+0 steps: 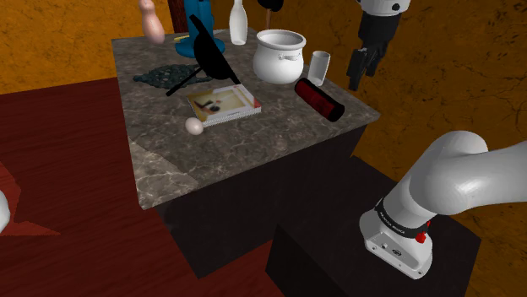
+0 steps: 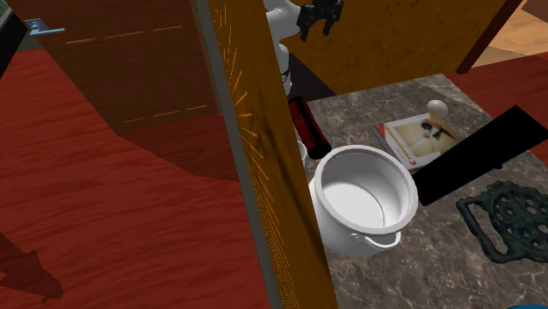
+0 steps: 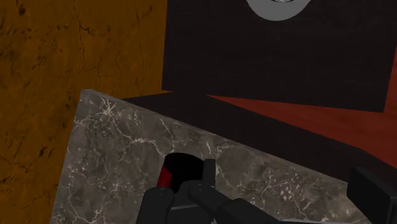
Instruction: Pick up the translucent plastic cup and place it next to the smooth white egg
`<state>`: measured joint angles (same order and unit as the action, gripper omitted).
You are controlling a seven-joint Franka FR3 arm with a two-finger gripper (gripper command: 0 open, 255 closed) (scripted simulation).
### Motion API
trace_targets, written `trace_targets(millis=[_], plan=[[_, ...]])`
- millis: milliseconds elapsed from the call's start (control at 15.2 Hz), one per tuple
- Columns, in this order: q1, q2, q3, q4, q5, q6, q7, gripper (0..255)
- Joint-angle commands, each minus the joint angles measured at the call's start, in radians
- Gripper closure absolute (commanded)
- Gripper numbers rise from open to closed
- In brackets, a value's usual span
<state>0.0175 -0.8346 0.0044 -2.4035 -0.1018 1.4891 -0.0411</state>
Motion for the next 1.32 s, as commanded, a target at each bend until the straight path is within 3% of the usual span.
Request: trace_targets(millis=[0,660,1254], plan=[[0.000,0.000,0.000,0.000,0.000,0.000,0.000,0],[-0.029,0.315,-0.180,0.155,-0.050,0.193,-0.182,0],[-0.038,0.649,-0.315,0.406,0.020,0.289,-0.369,0]])
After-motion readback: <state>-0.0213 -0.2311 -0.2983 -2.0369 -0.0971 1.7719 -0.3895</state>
